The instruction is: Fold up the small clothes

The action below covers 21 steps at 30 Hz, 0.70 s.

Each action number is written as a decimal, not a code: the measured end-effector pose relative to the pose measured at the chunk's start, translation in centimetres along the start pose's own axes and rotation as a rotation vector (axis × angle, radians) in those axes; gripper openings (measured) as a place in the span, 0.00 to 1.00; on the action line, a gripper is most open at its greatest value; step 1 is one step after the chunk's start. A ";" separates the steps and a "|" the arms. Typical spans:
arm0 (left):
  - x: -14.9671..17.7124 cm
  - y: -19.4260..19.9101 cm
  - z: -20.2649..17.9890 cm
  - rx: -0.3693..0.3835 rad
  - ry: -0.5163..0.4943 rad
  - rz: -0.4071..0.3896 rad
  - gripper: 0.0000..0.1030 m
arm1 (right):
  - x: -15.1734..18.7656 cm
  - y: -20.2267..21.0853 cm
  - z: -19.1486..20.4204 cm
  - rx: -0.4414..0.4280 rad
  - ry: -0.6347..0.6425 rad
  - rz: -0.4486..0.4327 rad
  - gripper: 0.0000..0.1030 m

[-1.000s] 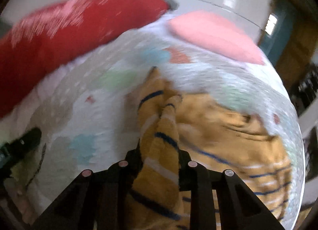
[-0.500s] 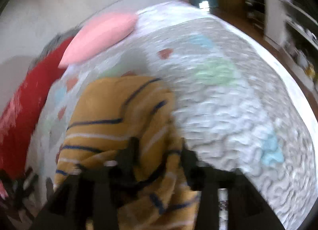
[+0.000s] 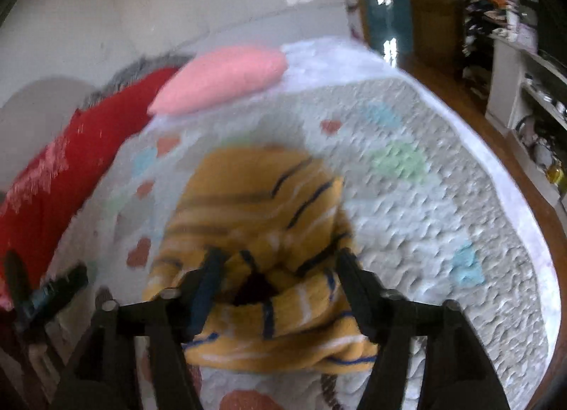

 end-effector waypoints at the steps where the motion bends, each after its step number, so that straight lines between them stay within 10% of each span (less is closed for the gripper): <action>1: 0.0 0.1 0.2 -0.003 0.007 -0.003 0.74 | 0.6 -0.5 -0.1 0.018 0.014 0.032 0.16; 9: 0.3 -0.1 0.5 -0.020 0.014 0.000 0.74 | 5.0 -0.8 -7.2 0.189 -0.060 0.166 0.01; 13: 1.1 -0.6 -0.4 -0.036 -0.027 0.009 0.74 | 3.7 2.7 -7.7 0.158 -0.102 0.009 0.03; 17: 1.8 -1.4 -1.1 -0.044 -0.056 0.031 0.74 | 1.9 5.5 -4.6 0.015 -0.065 -0.134 0.63; 21: 2.2 -1.7 -1.5 -0.045 -0.066 0.040 0.74 | 2.3 3.3 -0.7 -0.031 0.047 -0.111 0.64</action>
Point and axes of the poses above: each gripper's, at about its wrist camera, not at the fingertips, and y roughly against the way its jaws point, z to its left, x to its underside, the point moved 7 cm from there along -y, roughly the way its jaws point, and after that the axes turned 1 degree about -y, right-handed, at the moved point
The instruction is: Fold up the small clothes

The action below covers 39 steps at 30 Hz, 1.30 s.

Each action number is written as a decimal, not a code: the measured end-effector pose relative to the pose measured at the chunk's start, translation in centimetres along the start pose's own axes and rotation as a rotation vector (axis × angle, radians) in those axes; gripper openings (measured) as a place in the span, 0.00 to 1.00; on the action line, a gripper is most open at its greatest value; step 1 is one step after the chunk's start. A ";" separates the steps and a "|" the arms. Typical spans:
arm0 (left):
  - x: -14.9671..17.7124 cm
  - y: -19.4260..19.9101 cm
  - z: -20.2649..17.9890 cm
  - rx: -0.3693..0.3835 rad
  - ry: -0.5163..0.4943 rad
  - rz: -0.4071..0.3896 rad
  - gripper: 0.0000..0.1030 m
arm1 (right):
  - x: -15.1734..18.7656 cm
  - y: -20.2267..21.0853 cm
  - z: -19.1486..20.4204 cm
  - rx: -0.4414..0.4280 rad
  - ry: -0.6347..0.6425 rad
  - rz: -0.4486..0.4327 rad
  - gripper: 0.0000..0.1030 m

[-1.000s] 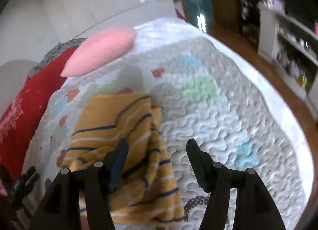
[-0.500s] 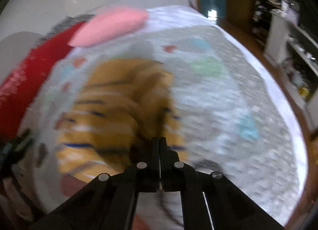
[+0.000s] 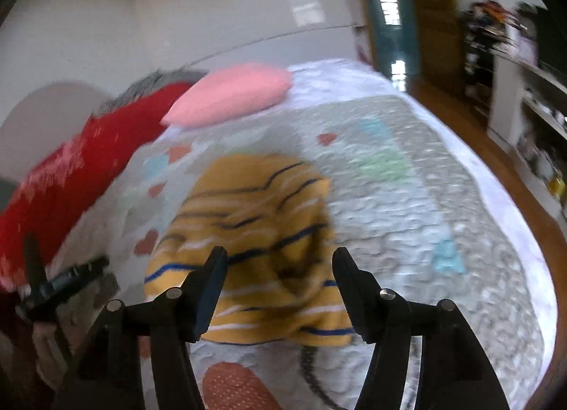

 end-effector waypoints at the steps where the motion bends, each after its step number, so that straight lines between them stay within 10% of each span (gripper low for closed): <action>1: 0.1 -0.1 0.0 0.001 0.000 0.002 0.74 | 0.4 -1.2 0.3 0.011 0.020 0.027 0.63; 3: 0.4 -0.5 0.3 -0.006 0.004 0.008 0.74 | 1.7 -3.8 0.8 -0.023 0.017 0.123 0.08; 10: 1.0 -1.0 0.2 -0.040 -0.030 -0.009 0.76 | 1.8 0.4 -2.4 -0.357 -0.275 0.121 0.05; 22: 1.5 -1.0 0.1 -0.044 -0.066 -0.012 0.78 | 7.0 -3.0 -4.9 -0.264 -0.305 0.183 0.04; 39: 3.1 -2.1 -2.0 -0.207 -0.268 0.056 0.91 | 9.2 -2.7 -7.6 -0.386 -0.389 0.163 0.03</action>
Point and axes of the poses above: each gripper's, at about its wrist camera, not at the fingertips, and y roughly against the way its jaws point, z to its left, x to its underside, the point moved 7 cm from there along -y, roughly the way its jaws point, and after that the axes turned 1 degree about -y, right-handed, at the moved point
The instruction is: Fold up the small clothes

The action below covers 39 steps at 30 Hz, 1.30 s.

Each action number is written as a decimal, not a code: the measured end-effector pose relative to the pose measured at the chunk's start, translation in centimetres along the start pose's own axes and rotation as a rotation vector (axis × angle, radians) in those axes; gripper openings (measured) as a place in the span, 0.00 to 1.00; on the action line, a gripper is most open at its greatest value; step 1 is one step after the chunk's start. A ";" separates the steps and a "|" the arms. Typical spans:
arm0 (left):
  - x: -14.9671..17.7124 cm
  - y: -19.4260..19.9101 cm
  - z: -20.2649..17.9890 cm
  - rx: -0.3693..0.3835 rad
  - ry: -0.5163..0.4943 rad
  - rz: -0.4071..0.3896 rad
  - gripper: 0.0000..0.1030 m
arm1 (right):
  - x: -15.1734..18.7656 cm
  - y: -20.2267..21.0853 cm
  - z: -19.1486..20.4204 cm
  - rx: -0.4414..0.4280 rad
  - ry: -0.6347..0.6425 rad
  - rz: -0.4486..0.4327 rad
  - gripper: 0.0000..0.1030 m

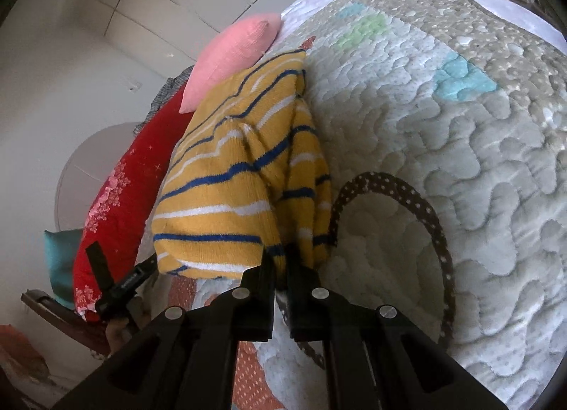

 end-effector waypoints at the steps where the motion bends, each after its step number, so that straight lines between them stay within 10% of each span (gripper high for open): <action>1: 0.1 0.0 -0.1 -0.004 -0.006 0.001 0.91 | 0.1 0.3 0.1 0.005 0.005 -0.001 0.03; 7: 0.2 0.2 0.0 0.002 -0.006 0.002 0.92 | 0.1 2.7 1.5 -0.013 0.031 -0.039 0.12; 12: 0.3 0.2 -0.1 0.002 -0.008 0.005 0.93 | -0.4 5.1 2.3 0.008 0.063 -0.091 0.42; 33: 0.3 0.1 -0.3 0.007 -0.023 0.031 0.96 | -3.3 5.7 -1.2 0.091 -0.031 -0.173 0.63; 39: -1.5 1.5 -3.1 0.257 0.067 0.047 0.96 | -6.8 5.0 -1.4 0.110 -0.022 -0.194 0.75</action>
Point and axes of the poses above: each gripper's, at about its wrist camera, not at the fingertips, and y roughly against the way its jaws point, z to its left, x to its underside, the point moved 7 cm from there along -y, roughly the way its jaws point, and after that the axes turned 1 degree about -y, right-handed, at the moved point
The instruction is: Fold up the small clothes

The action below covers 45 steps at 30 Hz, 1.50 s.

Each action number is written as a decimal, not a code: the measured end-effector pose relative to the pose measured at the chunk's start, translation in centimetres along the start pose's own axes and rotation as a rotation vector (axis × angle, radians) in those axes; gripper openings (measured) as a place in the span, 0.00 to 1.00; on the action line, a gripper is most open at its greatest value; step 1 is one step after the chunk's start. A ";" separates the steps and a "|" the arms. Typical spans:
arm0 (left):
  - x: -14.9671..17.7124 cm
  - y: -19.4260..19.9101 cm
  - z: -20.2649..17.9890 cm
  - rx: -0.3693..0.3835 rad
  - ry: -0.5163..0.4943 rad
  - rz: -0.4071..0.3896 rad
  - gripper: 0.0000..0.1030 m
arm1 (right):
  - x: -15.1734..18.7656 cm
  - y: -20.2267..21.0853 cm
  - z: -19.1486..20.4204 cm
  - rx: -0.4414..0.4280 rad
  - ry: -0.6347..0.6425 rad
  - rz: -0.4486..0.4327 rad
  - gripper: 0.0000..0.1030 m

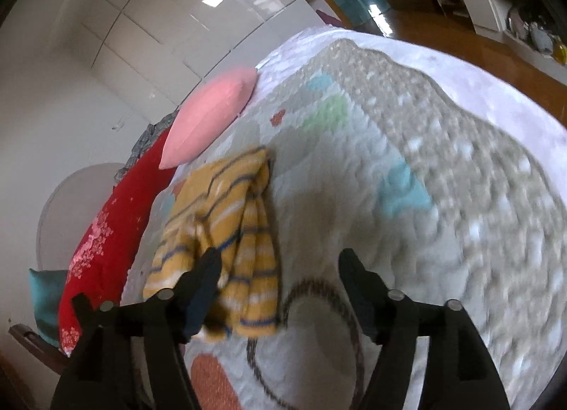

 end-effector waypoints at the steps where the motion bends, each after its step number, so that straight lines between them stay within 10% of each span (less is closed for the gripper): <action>1: -0.3 -0.3 -0.7 0.046 0.011 0.009 0.96 | -0.7 -0.7 0.0 -0.002 -0.003 0.005 0.76; 10: -3.3 -7.0 -8.2 0.479 0.092 0.191 0.96 | -3.7 -10.0 3.0 -0.105 -0.021 0.171 0.78; 14: -2.2 -9.3 -11.3 0.446 -0.034 0.253 0.96 | -3.1 -14.4 4.7 -0.100 0.045 0.265 0.73; 15: -2.2 -9.1 -12.0 0.460 -0.054 0.259 0.85 | -2.9 -15.0 5.3 -0.133 0.040 0.289 0.53; 19: -4.0 -7.4 -11.4 0.481 0.009 0.245 0.60 | -3.0 -15.6 8.8 -0.195 0.018 0.286 0.40; 25: -9.1 -3.1 -9.4 0.376 -0.017 0.111 0.61 | -5.6 -14.2 15.1 -0.320 0.114 0.190 0.39; 30: -6.6 -4.6 -6.4 0.128 -0.061 0.158 0.73 | -5.0 -17.0 12.1 -0.002 0.158 0.167 0.57; 33: -4.2 -3.1 -5.3 0.099 -0.075 0.117 0.73 | -4.9 -14.3 11.9 0.009 0.166 0.098 0.57; 41: -1.7 5.6 -4.6 -0.121 -0.133 -0.184 0.83 | -0.2 -9.1 18.7 -0.180 0.314 0.121 0.56; 45: -1.2 10.9 -5.9 -0.250 -0.194 -0.390 1.00 | 2.7 -12.6 15.8 -0.104 0.246 0.215 0.50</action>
Point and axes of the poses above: each gripper's, at about its wrist camera, not at the fingertips, and y roughly against the way its jaws point, z to its left, x to its underside, the point moved 7 cm from there along -y, roughly the way its jaws point, and after that the axes turned 1 degree about -y, right-handed, at the moved point
